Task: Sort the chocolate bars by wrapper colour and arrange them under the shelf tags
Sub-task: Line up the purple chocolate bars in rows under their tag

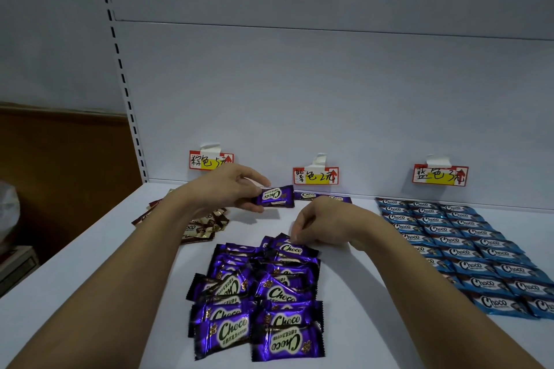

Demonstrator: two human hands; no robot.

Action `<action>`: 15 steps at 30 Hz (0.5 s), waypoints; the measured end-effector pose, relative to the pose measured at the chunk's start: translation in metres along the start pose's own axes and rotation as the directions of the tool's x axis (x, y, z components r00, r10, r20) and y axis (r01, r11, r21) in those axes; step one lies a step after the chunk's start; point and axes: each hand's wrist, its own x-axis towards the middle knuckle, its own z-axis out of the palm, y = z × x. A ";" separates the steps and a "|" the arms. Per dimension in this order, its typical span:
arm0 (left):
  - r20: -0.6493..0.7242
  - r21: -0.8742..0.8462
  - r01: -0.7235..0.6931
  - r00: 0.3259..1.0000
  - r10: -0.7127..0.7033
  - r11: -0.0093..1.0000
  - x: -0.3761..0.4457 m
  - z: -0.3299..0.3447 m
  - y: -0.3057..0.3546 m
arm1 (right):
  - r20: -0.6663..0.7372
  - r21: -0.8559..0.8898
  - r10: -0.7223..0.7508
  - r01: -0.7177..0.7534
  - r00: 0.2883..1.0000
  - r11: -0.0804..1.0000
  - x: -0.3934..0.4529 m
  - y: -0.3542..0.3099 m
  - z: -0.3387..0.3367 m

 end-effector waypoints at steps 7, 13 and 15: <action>-0.077 -0.242 0.066 0.993 -0.087 0.968 0.004 0.005 -0.001 | 0.003 -0.045 -0.016 0.016 1.000 0.999 -0.002 -0.007 0.004; -0.189 -0.478 0.060 0.967 -0.169 0.877 0.012 0.013 0.001 | -0.100 0.216 0.017 0.005 0.995 0.976 -0.001 -0.004 0.000; -0.197 -0.529 0.079 0.957 -0.212 0.845 0.015 0.015 0.000 | -0.168 0.357 0.059 0.004 0.984 0.934 -0.001 0.001 -0.006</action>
